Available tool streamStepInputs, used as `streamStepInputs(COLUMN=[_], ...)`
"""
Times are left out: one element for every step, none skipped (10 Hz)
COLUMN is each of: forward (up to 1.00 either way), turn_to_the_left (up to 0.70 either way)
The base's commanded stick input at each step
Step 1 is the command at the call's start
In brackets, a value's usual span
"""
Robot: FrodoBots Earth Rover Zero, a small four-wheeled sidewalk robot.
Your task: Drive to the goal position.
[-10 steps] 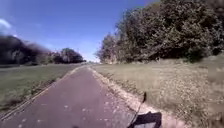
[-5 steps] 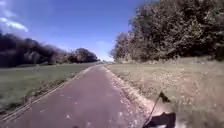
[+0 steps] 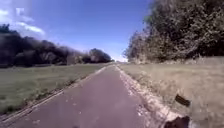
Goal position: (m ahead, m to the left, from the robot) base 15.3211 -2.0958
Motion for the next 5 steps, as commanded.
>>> streamStepInputs(forward=[0.85, 0.85, 0.85, 0.85, 0.85], turn_to_the_left=[0.13, 0.00, 0.00, 0.00, -0.07])
